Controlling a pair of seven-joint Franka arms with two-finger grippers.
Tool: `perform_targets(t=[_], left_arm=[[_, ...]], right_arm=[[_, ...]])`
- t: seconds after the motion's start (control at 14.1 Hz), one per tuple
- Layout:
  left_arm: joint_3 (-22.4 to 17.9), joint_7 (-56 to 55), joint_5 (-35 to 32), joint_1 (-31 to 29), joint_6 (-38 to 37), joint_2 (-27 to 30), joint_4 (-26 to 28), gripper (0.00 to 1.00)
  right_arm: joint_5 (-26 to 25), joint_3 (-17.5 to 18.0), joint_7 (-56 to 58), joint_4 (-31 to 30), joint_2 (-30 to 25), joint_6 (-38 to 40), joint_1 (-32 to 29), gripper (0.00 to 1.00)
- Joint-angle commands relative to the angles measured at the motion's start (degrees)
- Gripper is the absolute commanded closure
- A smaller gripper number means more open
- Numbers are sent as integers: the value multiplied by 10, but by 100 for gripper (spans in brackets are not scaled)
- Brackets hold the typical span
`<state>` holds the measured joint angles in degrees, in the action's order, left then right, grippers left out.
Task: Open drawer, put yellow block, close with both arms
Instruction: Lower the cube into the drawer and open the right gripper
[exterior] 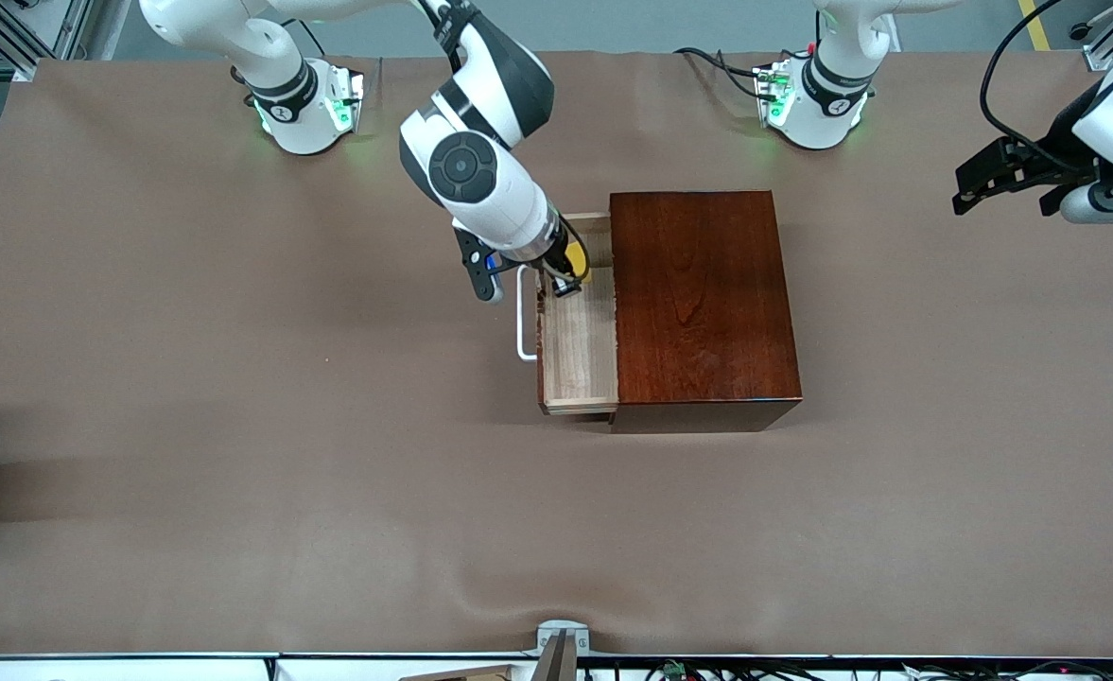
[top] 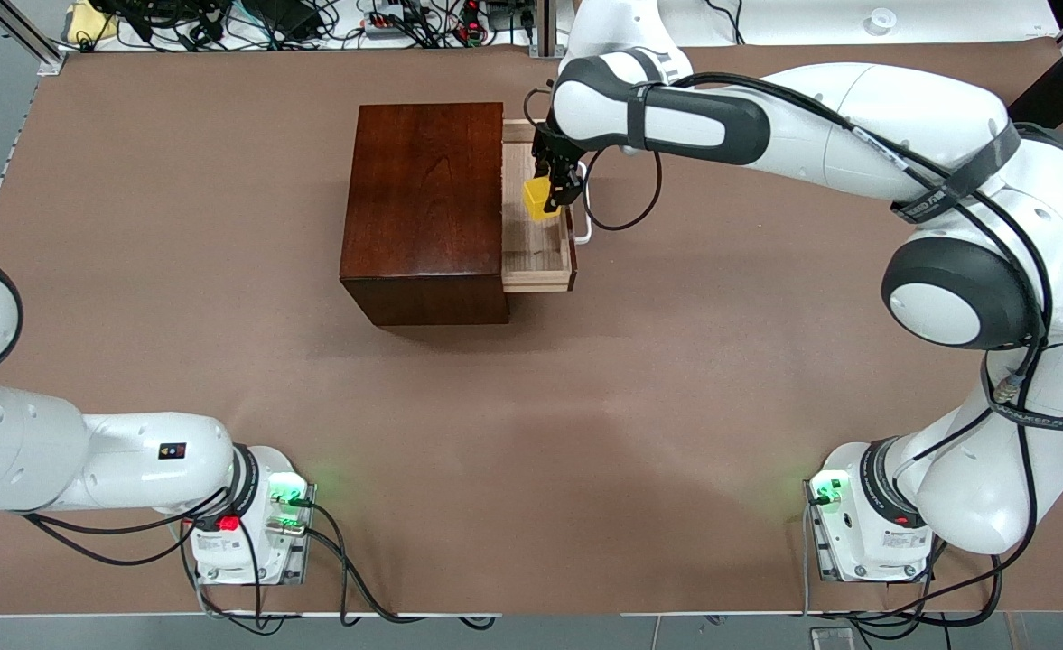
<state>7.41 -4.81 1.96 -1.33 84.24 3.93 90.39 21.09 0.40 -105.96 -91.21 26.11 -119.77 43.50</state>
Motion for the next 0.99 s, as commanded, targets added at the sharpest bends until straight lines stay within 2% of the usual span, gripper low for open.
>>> perform_targets(t=[0.0,0.92], left_arm=[[0,12,10,-4,2,5,-2,0],[-1,10,9,-6,-2,9,0,0]], right_arm=[[10,-3,-13,4,11,-4,-4,100],[9,-4,-29,6,57,-63,15,100]])
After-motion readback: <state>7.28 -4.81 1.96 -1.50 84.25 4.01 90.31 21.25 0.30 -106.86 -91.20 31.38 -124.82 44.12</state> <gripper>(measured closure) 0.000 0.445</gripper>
